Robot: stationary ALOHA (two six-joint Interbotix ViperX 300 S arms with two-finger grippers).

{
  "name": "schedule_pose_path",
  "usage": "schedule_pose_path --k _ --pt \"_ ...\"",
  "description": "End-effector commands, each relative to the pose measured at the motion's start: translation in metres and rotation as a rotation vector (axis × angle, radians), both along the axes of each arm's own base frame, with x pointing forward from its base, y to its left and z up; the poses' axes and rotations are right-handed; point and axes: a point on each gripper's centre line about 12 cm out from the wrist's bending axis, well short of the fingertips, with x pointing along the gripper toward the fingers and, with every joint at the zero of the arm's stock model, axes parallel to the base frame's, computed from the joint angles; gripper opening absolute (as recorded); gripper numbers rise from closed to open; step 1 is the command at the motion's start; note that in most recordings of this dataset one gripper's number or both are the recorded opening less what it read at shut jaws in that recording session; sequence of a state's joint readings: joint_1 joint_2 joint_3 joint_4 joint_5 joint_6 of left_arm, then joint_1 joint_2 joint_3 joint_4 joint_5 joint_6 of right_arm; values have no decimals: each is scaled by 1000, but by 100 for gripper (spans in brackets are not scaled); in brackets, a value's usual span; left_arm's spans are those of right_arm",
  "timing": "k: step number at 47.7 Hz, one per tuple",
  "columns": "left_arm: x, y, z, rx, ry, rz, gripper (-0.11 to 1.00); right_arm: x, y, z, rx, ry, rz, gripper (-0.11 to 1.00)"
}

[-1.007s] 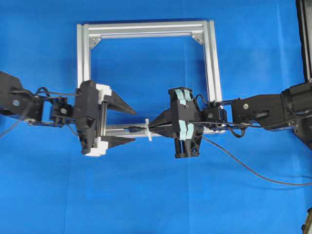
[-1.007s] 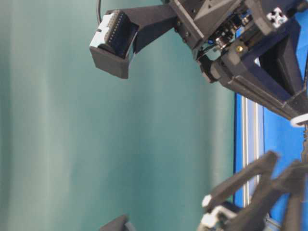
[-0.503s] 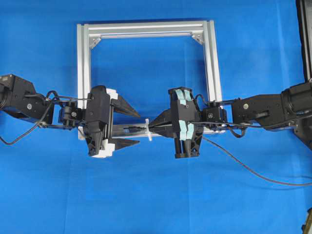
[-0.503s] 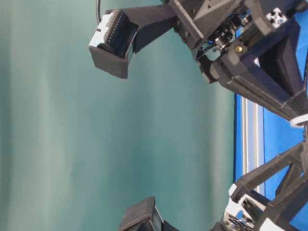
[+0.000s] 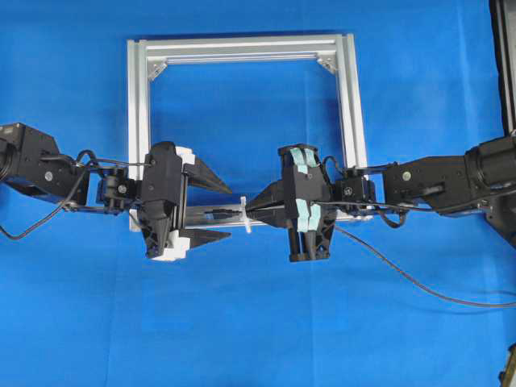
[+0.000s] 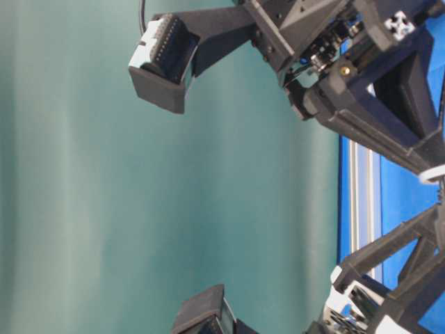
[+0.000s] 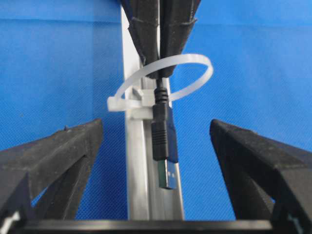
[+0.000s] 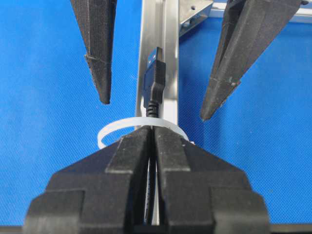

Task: Insert the wire through the string loop located in the center.
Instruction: 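Close the left gripper on the USB plug past the loop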

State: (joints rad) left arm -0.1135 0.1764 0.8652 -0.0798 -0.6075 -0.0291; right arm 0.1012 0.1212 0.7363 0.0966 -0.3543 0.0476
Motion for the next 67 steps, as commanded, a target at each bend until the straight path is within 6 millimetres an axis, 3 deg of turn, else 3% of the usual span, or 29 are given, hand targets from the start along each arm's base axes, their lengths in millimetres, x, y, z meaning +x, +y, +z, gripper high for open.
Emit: schedule_pose_path --k 1,21,23,31,35,64,67 --pt "4 -1 9 -1 -31 -3 89 3 0 8 0 -31 1 -2" --pt "5 -1 9 -3 -20 -2 84 3 0 8 1 -31 0 -2" --pt "5 -1 9 -3 -17 -2 76 3 0 8 0 -31 0 -2" --pt "6 1 10 -1 -18 3 26 3 0 8 1 -31 0 -2" --pt "6 3 10 -2 -20 8 7 3 0 8 1 -31 -1 -2" --pt "6 3 9 1 -14 6 6 3 1 9 -16 -31 18 -2" --pt "6 3 9 -2 -12 9 6 3 1 8 -12 -29 16 2"
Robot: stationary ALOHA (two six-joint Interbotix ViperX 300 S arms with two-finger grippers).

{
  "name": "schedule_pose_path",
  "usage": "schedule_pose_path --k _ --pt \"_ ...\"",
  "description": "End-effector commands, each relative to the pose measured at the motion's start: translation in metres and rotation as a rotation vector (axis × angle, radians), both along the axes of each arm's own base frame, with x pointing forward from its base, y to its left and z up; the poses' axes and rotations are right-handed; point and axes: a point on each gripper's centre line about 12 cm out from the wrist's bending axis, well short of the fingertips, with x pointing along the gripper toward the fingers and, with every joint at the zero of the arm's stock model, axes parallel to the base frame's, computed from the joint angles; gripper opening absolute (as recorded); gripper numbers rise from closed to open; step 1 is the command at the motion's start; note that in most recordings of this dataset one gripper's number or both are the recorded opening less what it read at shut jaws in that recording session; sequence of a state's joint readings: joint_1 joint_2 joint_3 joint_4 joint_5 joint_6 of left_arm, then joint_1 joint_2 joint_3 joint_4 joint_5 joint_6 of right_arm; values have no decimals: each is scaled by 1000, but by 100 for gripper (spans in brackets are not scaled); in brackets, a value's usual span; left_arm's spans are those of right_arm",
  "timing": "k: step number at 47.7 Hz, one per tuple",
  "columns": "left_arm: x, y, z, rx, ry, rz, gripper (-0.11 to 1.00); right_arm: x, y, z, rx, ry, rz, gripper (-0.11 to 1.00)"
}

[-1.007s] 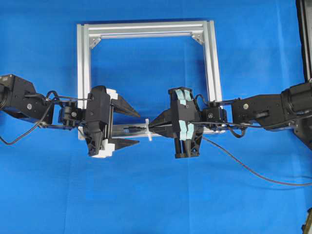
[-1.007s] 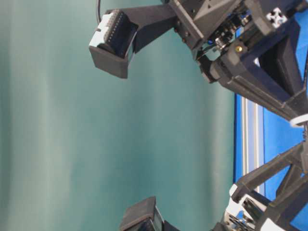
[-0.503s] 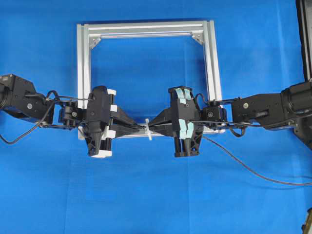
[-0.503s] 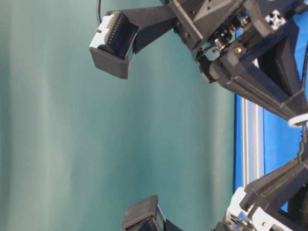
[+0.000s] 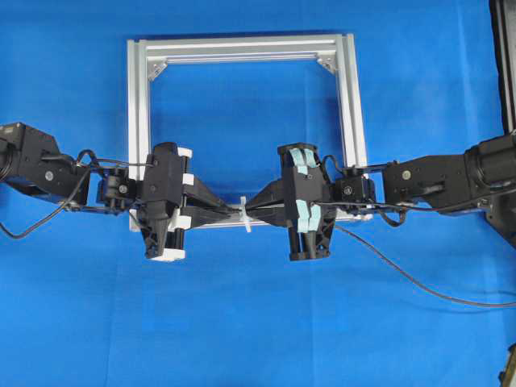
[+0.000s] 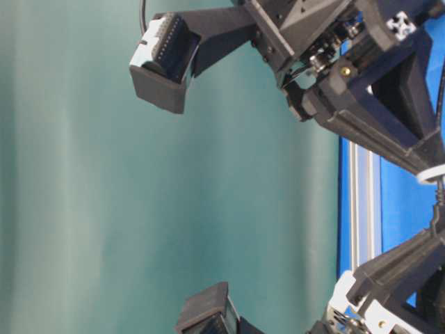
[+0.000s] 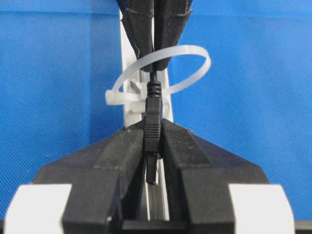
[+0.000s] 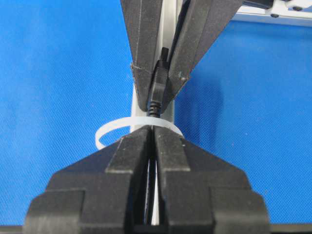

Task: Insert the wire through the string loop located in the center.
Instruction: 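Close the left gripper on the USB plug past the loop, then open the right gripper and pull the cable leftward with the left gripper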

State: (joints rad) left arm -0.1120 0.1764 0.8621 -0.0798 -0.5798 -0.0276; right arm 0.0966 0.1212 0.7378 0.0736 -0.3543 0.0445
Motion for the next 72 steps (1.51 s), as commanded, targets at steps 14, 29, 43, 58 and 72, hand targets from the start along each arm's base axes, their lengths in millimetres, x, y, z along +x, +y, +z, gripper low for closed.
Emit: schedule_pose_path --k 14,29,43,58,72 --pt "5 3 10 -2 -34 9 6 2 1 9 8 -26 0 72" --pt "-2 4 15 0 -35 7 6 1 1 8 7 -7 0 81" --pt "-34 9 13 9 4 10 6 1 1 8 8 -4 0 81" --pt "-86 15 13 2 32 18 6 1 2 9 7 -6 1 81" --pt "-127 18 14 1 87 15 6 1 1 9 7 -6 0 81"
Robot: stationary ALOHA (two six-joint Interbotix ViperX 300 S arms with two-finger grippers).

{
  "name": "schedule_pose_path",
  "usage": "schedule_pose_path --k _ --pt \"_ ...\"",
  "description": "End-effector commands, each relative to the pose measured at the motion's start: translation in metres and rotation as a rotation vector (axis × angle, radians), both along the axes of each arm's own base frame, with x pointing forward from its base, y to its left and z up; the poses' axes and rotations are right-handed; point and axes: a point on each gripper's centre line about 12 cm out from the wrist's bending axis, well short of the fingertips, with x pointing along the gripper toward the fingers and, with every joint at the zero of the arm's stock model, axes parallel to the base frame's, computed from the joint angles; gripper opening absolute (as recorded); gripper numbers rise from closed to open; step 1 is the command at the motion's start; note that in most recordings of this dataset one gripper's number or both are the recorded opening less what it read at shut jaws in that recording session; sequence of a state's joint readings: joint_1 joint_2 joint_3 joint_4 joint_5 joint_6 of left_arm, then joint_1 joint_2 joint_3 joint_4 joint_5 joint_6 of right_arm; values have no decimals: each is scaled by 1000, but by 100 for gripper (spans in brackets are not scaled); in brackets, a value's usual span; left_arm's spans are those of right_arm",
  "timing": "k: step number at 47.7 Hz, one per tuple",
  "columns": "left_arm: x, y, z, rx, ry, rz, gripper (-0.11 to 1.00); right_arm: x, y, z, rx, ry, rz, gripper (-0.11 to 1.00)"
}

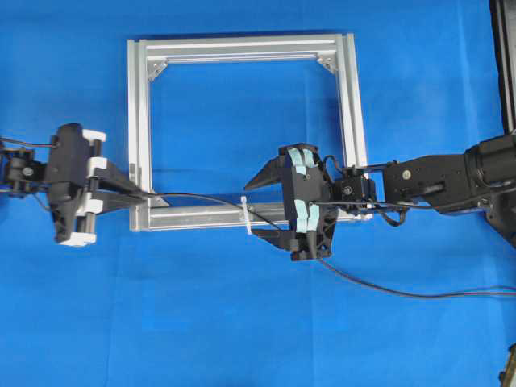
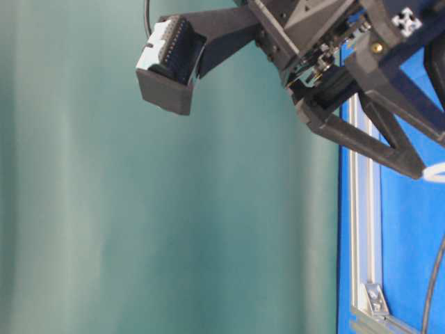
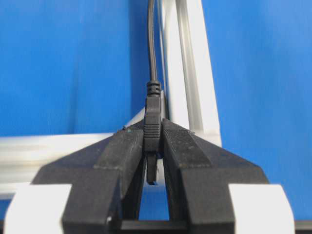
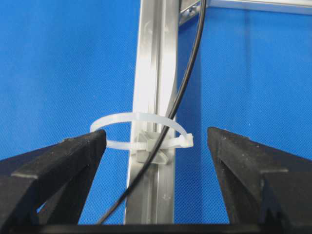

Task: Insert the wire through the string loop located in the center.
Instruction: 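Open the right gripper and pull the cable leftward with the left gripper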

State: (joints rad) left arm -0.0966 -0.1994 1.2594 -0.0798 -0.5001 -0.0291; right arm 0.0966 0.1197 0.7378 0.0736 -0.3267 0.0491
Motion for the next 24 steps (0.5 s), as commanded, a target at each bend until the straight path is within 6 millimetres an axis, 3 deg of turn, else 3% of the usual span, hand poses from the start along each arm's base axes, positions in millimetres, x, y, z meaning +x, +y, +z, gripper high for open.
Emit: schedule_pose_path --k 1,24 --pt "-7 1 7 -3 -8 2 6 2 1 11 4 -32 2 81" --pt "-45 3 20 -12 -42 -10 6 2 1 11 4 -32 2 81"
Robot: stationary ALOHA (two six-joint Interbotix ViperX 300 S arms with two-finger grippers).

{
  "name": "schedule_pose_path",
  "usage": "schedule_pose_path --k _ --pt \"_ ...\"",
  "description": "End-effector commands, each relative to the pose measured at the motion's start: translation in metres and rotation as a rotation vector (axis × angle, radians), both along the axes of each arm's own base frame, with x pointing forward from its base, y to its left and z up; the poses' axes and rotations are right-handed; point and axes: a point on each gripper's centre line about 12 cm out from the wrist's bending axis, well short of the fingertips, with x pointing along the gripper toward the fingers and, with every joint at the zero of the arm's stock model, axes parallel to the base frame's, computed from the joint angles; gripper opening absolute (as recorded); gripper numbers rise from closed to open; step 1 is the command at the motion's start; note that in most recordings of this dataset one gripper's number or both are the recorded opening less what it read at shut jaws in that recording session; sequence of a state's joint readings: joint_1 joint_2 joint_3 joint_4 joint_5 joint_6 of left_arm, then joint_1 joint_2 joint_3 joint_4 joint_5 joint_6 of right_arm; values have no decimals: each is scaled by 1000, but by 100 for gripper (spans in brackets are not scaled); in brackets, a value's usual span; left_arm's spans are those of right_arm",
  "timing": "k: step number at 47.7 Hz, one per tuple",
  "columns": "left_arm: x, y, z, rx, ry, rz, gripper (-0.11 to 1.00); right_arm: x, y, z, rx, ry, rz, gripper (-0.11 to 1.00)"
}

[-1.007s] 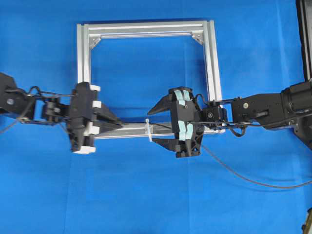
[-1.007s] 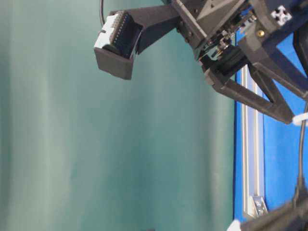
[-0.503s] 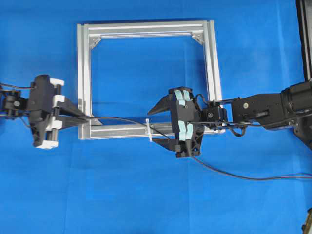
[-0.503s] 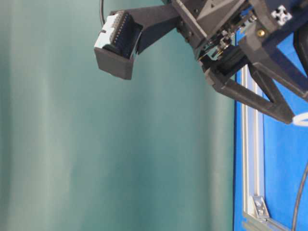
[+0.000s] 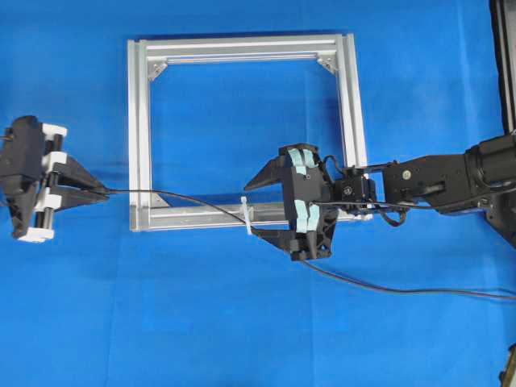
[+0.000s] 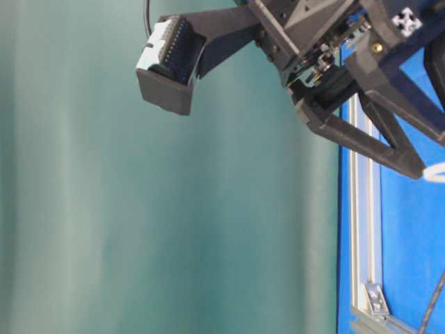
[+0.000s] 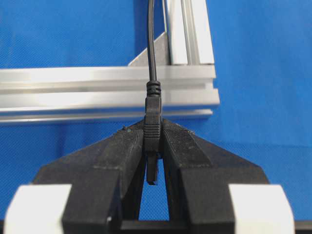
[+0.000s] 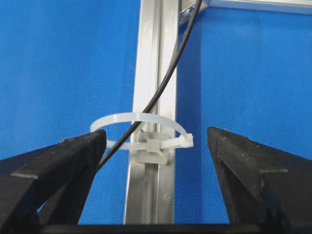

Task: Insert the wire through the string loop located in the center.
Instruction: 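Open the right gripper and pull the cable leftward with the left gripper, then release the plug with the left gripper and back both grippers away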

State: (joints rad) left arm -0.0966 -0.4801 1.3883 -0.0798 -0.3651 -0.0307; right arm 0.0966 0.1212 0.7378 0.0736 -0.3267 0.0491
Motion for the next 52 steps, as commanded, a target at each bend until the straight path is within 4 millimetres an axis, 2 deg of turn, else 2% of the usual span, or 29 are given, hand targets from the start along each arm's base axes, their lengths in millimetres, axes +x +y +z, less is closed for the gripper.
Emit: schedule_pose_path --k 1,27,30,36,41,43,48,52 --pt "0 -1 6 -1 -26 -5 6 3 1 11 4 -32 1 81" --pt "-1 -2 5 -1 5 -14 7 2 1 12 2 -34 4 81" --pt "-1 -2 5 -1 3 -14 21 2 1 12 2 -34 4 81" --pt "-2 -3 5 12 2 -23 61 2 1 12 2 -34 4 81" --pt "-2 -3 6 14 0 -25 87 2 1 12 2 -34 4 81" --pt "-2 -3 6 14 -3 -25 91 3 1 11 2 -32 3 81" --pt "-2 -3 6 13 -3 -24 85 3 2 11 2 -34 4 81" --pt "-2 -2 6 12 -1 -22 85 3 2 12 2 -35 4 81"
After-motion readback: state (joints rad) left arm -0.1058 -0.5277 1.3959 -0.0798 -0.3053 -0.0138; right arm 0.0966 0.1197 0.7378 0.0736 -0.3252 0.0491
